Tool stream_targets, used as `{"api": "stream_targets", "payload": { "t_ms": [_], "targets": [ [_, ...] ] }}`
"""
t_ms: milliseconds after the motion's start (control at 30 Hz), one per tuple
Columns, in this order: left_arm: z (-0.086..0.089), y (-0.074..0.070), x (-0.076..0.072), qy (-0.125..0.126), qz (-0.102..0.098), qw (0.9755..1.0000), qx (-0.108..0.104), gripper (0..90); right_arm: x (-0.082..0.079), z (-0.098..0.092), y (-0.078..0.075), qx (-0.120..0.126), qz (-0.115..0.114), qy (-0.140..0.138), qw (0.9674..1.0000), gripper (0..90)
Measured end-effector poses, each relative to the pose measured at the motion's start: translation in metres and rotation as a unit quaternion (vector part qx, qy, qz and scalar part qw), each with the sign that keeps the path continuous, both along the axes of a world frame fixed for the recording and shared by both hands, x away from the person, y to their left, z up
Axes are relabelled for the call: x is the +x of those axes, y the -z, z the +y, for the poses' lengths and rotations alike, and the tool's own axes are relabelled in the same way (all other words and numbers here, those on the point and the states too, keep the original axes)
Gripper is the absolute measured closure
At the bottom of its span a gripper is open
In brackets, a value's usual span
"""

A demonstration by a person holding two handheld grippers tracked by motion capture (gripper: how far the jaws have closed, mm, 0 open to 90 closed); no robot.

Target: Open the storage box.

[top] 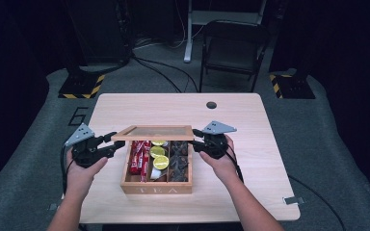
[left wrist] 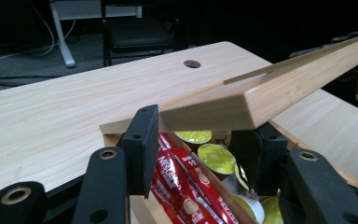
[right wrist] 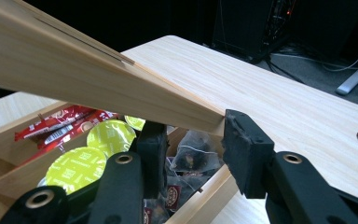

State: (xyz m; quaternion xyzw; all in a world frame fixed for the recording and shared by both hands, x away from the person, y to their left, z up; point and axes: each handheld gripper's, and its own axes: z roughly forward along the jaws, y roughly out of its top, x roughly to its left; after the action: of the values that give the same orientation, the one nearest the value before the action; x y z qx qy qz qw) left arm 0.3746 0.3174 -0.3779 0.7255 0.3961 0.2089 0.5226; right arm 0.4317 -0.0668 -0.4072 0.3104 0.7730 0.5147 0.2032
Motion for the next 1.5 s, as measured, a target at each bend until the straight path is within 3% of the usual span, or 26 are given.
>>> {"api": "stream_targets", "payload": {
  "t_ms": [200,833,1200,1300,1500],
  "targets": [
    [0.001,0.013,-0.004,-0.005,0.008,0.9998,-0.016,51.9,0.000,0.000,0.000,0.000,-0.003,-0.002,1.0000,60.1],
    [-0.004,0.048,-0.008,-0.020,0.038,0.9990,-0.006,51.2,0.003,0.001,-0.002,0.011,-0.008,0.008,0.9999,60.5],
    [-0.024,0.069,-0.002,-0.023,0.065,0.9970,0.035,49.9,0.004,0.000,-0.002,0.010,-0.011,0.006,0.9999,60.6],
    [-0.027,0.072,0.000,-0.026,0.067,0.9969,0.033,50.0,0.003,0.000,-0.002,0.010,-0.010,0.006,0.9999,60.6],
    [-0.035,0.076,0.007,-0.028,0.073,0.9957,0.049,50.0,0.003,0.001,-0.002,0.008,-0.010,0.007,0.9999,60.6]
  ]
}}
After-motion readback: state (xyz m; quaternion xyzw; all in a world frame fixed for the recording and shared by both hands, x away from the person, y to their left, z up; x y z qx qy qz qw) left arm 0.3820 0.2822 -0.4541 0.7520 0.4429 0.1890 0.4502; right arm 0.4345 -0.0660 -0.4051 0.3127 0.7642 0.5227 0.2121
